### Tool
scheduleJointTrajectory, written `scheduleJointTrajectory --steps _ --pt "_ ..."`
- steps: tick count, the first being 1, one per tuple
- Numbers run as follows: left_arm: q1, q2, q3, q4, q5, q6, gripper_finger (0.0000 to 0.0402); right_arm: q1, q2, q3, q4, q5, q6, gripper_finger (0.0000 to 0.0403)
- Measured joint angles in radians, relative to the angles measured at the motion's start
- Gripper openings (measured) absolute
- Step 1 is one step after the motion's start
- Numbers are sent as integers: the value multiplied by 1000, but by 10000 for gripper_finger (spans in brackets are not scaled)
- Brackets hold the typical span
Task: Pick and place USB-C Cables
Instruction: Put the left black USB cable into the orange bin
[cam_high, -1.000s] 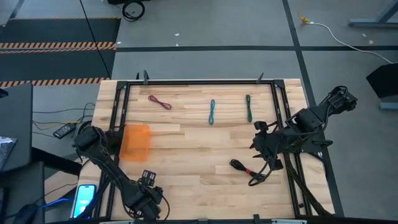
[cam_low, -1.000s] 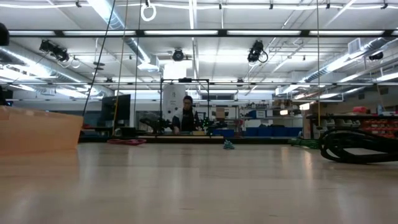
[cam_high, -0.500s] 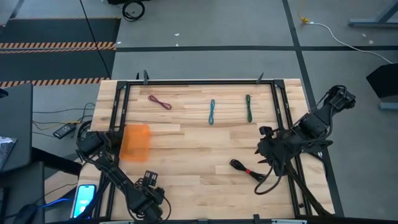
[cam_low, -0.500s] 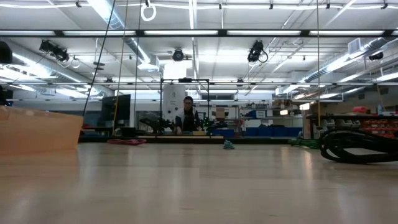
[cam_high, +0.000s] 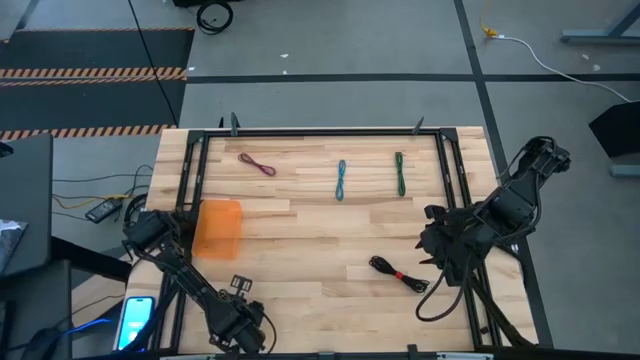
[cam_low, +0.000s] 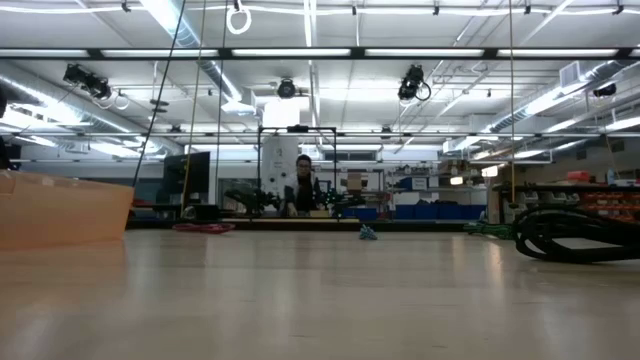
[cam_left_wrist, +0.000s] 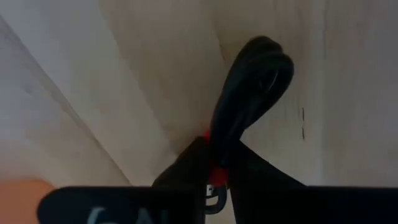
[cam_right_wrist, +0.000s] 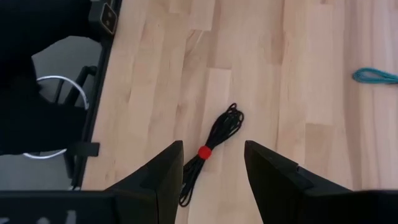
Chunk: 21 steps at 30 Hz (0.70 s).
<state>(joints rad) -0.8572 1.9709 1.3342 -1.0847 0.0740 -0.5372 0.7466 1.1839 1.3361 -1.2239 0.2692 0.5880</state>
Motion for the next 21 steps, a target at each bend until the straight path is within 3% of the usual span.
scheduleJointTrajectory --steps 6,11,18,21 --pt "42 0 37 -29 -4 -48 38 34 0 0 -2 91 23 178" --pt "94 0 140 -196 -28 -169 38 61 0 0 -2 103 40 178" --pt "159 0 327 -484 -152 -356 38 96 0 0 -2 172 43 178" --pt "195 -27 362 -471 -219 -474 38 109 0 0 -1 191 49 178"
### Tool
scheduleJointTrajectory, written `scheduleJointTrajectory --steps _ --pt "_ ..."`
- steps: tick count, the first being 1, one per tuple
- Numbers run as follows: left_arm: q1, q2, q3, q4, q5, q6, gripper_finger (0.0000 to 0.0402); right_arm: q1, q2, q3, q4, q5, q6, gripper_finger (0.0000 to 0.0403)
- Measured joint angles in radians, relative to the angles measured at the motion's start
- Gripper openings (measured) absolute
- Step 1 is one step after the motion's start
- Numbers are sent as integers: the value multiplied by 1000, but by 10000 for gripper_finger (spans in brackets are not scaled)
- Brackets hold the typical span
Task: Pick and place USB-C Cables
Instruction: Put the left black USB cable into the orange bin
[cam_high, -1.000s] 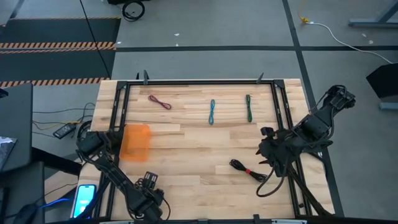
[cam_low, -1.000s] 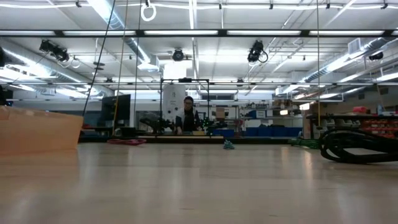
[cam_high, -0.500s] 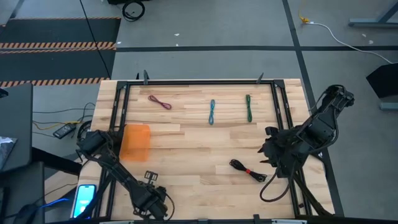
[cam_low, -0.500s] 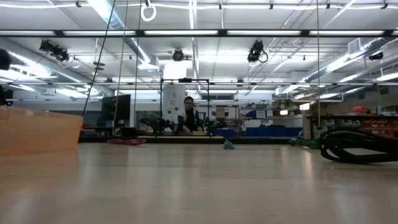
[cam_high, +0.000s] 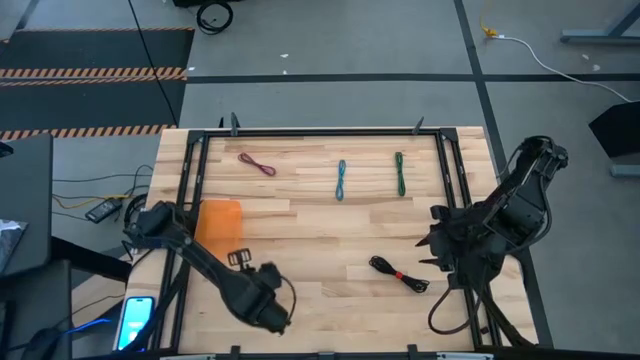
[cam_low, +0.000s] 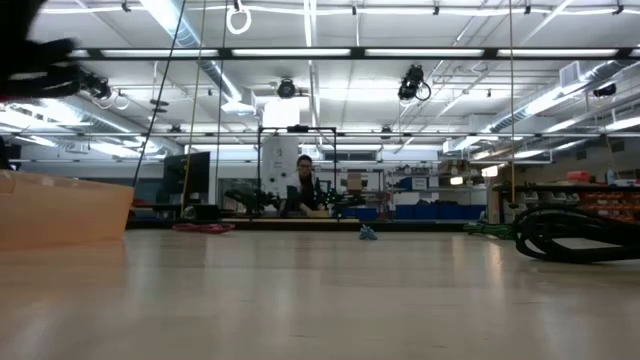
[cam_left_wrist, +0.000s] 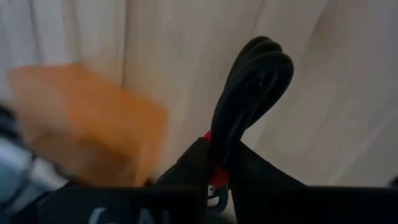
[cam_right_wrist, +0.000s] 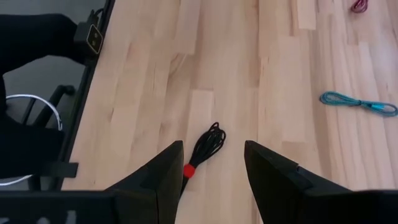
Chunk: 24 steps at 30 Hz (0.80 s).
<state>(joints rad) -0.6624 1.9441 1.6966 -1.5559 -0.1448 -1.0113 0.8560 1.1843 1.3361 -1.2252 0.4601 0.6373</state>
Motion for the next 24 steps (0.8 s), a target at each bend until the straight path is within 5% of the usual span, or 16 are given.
scheduleJointTrajectory --steps 14,24 --pt "89 -351 -23 -12 -245 -263 38 64 1 -76 11 18 53 178" --pt "110 -613 -294 -16 -198 -551 38 68 0 -98 20 18 78 178"
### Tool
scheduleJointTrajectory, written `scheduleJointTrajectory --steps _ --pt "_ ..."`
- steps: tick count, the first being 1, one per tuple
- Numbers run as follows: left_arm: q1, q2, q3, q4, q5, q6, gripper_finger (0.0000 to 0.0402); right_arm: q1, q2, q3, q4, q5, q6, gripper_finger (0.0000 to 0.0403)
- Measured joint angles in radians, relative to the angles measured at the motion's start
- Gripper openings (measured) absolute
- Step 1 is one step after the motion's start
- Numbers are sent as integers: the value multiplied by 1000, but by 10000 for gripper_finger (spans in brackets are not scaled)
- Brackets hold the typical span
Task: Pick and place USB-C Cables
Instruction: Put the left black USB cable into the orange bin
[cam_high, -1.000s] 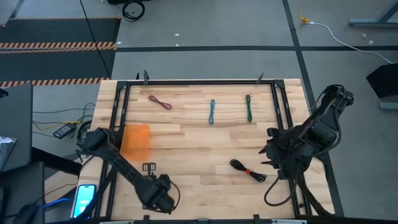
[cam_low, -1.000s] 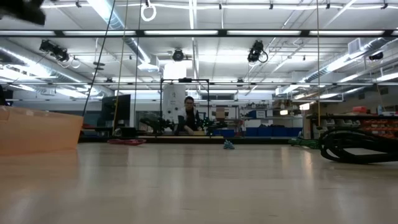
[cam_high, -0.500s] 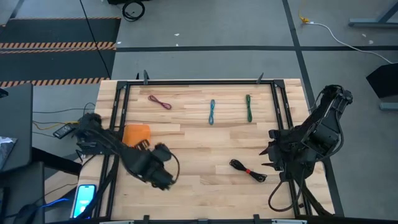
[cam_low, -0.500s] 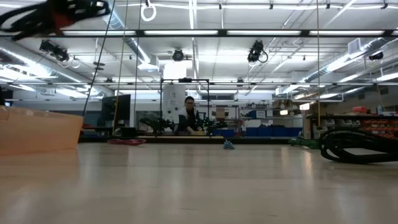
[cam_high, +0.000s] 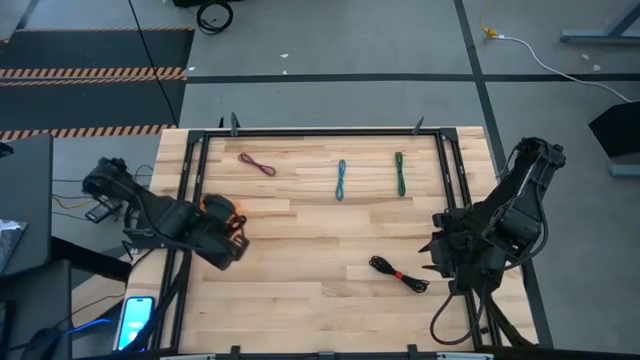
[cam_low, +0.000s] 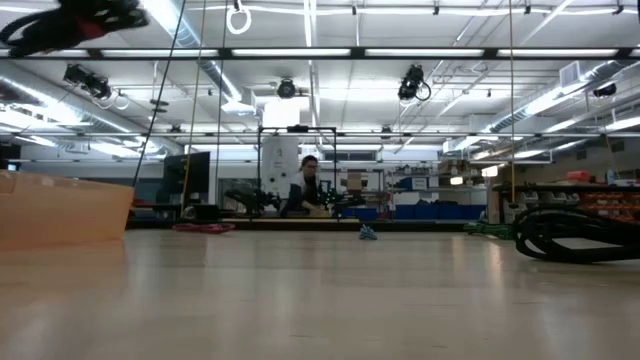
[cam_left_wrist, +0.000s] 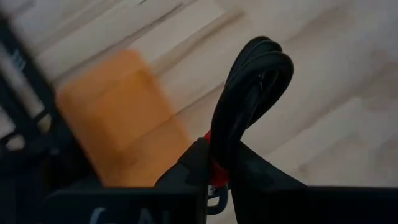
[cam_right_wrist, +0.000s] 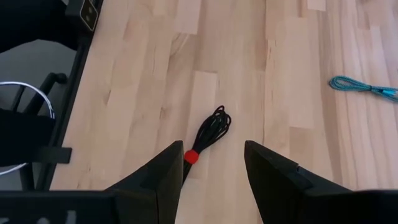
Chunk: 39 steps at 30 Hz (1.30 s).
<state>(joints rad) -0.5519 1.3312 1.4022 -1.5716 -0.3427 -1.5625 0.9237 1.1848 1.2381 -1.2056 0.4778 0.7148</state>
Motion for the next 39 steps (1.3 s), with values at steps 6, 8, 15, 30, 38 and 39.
scheduleJointTrajectory --steps 6,8,15,30,38,39 --pt "13 -85 -183 0 62 -125 38 0 0 0 0 1 -8 178" --pt "13 -111 -235 0 41 -185 38 0 0 0 1 10 -8 178" --pt "49 -211 -391 134 25 -377 38 0 0 0 27 30 -11 178" --pt "151 -221 -567 163 143 -370 38 44 0 0 46 30 4 178" --pt "199 -221 -608 211 168 -340 38 46 0 0 45 48 -1 178" --pt "207 -221 -613 224 167 -335 38 46 0 0 45 48 -1 178"
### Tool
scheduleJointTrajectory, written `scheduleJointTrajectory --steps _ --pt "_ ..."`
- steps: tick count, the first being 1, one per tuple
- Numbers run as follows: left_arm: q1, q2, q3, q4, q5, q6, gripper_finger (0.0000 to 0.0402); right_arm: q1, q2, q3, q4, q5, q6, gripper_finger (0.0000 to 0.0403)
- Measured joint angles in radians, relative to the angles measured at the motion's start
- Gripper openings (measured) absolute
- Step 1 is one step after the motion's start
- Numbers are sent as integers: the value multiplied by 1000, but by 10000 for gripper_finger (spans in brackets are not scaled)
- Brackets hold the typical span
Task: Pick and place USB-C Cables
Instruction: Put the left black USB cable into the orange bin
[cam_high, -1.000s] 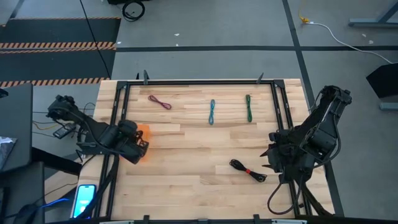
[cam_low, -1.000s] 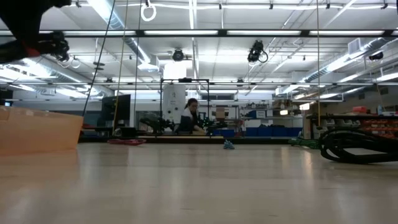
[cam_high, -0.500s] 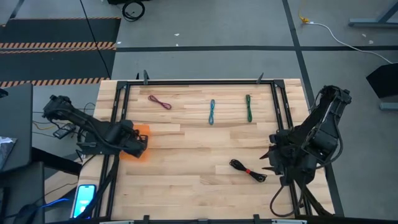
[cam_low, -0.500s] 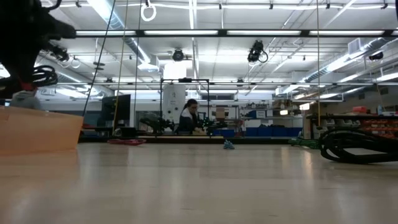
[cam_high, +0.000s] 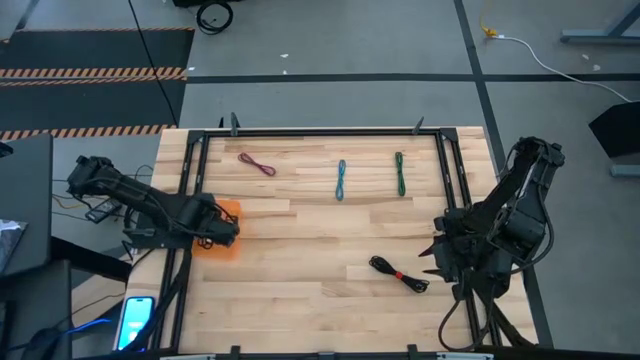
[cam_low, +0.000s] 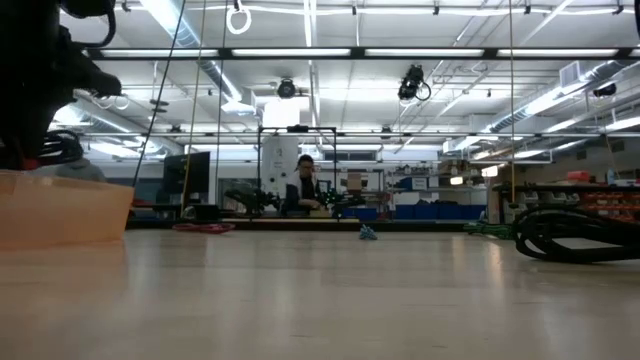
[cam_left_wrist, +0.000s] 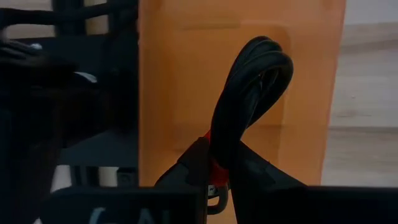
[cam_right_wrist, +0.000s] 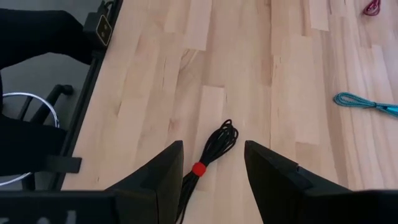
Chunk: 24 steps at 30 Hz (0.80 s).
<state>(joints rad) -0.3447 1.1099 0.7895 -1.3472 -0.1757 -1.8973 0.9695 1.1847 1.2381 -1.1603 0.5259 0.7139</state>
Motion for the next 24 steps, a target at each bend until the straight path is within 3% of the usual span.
scheduleJointTrajectory --steps 24 --pt "90 0 -57 58 -3 28 49 10 0 0 7 -6 27 178"
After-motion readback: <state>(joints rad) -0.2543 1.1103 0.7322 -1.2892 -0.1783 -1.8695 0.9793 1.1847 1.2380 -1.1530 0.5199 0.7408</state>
